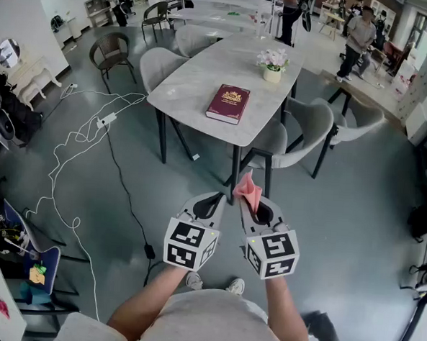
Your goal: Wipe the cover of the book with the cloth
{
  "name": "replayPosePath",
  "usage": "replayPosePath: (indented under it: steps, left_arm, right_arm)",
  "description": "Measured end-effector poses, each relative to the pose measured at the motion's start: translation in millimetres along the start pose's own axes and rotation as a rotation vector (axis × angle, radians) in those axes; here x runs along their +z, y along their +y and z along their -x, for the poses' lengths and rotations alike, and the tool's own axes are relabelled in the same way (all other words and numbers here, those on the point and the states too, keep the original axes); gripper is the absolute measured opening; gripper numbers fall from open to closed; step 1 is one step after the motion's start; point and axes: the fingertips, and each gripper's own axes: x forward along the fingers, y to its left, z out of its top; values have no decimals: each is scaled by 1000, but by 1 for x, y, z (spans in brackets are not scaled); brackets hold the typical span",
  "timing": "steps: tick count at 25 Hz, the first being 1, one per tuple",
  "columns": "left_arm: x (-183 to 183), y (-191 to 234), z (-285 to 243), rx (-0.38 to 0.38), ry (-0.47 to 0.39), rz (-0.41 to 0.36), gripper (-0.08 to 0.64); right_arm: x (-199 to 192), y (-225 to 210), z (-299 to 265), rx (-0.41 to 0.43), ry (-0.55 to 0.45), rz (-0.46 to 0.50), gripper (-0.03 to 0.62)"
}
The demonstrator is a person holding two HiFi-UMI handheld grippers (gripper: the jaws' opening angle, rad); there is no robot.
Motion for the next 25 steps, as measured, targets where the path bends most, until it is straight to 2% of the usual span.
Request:
replayPosePath:
  steps: [10,25]
  left_arm:
    - [5,-10,-18,11,-2,11,8]
    - [22,-33,-63,97,-13,24,8]
  right_arm:
    - [0,-17,3,19,-3,-7,18]
    - [-2,-68,8,108,-14,0,18]
